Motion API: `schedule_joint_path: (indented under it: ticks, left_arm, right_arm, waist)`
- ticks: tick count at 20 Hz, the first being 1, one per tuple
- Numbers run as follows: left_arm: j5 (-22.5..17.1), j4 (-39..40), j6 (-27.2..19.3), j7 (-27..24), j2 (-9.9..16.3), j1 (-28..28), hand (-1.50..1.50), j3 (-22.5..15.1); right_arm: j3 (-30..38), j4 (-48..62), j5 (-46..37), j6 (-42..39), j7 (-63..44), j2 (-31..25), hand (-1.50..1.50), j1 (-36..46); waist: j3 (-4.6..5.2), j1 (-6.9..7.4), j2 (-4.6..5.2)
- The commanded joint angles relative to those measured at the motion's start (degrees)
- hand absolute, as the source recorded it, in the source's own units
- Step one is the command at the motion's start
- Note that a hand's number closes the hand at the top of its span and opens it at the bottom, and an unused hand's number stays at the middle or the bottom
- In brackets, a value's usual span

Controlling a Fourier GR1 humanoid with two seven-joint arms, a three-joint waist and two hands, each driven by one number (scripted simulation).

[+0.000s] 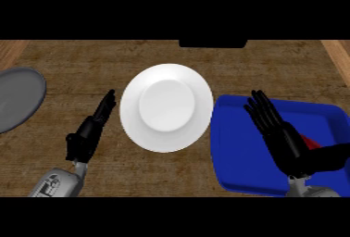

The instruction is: Pick the pear from the tray and place it in the plate

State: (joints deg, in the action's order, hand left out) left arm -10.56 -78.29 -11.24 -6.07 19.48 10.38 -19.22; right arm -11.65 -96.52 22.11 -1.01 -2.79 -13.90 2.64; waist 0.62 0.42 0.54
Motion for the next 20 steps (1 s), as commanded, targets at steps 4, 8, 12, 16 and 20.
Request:
schedule_joint_path:
  ticks: [4, 8, 12, 16, 20]
  left_arm:
    - [1.59, 0.2, -1.38, 4.95, 3.15, 5.72, 0.0, 7.15]
    - [1.69, 0.81, -1.44, 4.93, 2.56, 3.35, 0.0, 5.29]
    - [0.78, -1.32, -1.55, 8.55, 3.42, 5.01, 0.0, 7.75]
    - [1.58, -0.3, -0.33, 6.55, 3.13, 2.51, 0.0, 8.58]
    - [3.76, -2.63, -1.73, 7.36, 1.69, 2.36, 0.0, 6.82]
  right_arm:
    - [6.98, 1.27, 2.1, 2.28, -9.03, -1.98, -1.5, 10.66]
    - [-0.07, -0.49, -21.51, -5.44, -4.55, -22.31, 1.5, 14.97]
    - [0.28, 10.41, -22.66, 4.57, 6.37, -10.2, -1.5, 2.37]
    - [-1.58, 9.53, -28.44, 3.17, 18.06, -13.19, -1.5, -5.09]
    - [2.25, 7.65, -33.78, 7.67, 19.9, -18.04, -1.5, -5.58]
  waist:
    - [-0.61, -0.35, -0.52]
    - [1.33, 0.87, -2.03]
    - [-0.73, -0.37, -0.4]
    - [-0.64, -0.79, -0.59]
    - [-0.62, -0.96, -0.78]
